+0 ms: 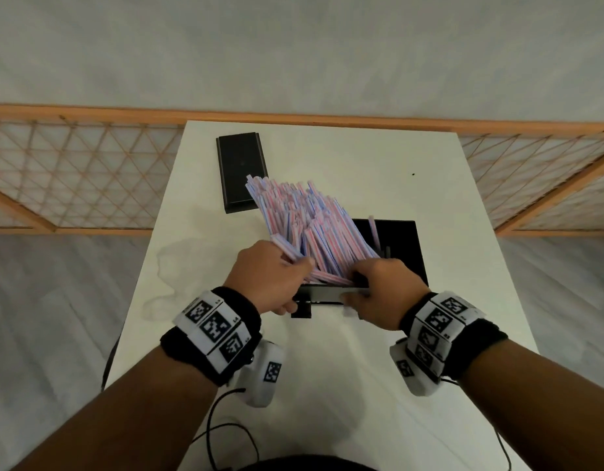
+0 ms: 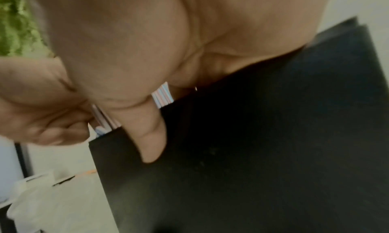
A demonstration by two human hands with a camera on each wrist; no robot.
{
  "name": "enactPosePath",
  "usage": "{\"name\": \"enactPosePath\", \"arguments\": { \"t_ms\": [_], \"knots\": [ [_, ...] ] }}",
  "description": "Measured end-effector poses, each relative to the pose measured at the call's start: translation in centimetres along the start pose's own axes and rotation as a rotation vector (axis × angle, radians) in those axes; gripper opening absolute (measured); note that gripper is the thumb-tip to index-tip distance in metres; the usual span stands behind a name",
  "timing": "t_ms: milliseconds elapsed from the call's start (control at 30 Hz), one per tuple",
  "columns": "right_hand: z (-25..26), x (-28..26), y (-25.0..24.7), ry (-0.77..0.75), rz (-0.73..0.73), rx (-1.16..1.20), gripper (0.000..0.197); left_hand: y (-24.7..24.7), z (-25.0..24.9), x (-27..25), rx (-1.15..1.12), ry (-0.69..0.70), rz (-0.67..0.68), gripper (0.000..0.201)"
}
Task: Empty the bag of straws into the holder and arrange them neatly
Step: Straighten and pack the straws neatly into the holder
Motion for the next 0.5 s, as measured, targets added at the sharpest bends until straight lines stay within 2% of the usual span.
{"name": "enactPosePath", "arguments": {
  "t_ms": [67,133,300,367,433,500],
  "knots": [
    [0.2,0.1,0.3,0.010,0.048,-0.034,0.033,0.1,0.3,0.3,-0.094,-0.063,-0.008,0.033],
    [0.9,0.1,0.4,-0.026,0.043,-0.058,0.030,0.4,0.4,0.5,-0.168,-0.081,0.001,0.026],
    [1.9,-0.8,-1.4,-0.177,-0.148,0.123,0.021,-0.1,0.9,1.0,-0.435,-0.136,-0.068,0.024],
    [1.6,-1.2,-1.5,-0.163,-0.089,0.131,0.020,-0.2,0.8,0.6,-0.346,-0.125,-0.048,0.025],
    [1.1,-1.2,-1.4,-0.135,-0.029,0.086,0.020,-0.4,0.1,0.0,-0.185,-0.043,-0.044,0.026],
    [0.3,-1.0,-1.7,-0.091,-0.040,0.049,0.023,-1.3,-0.6,-0.3,-0.088,0.066,-0.158,0.030]
  ]
}}
Point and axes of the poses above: each hand's wrist, its own x-axis towards the middle knuckle, its own y-axis out of the palm, z = x × y, the point moved 5 cm from there along x, towards the middle knuckle, and after that the axes turned 4 degrees about -x, right-handed, at the moved point
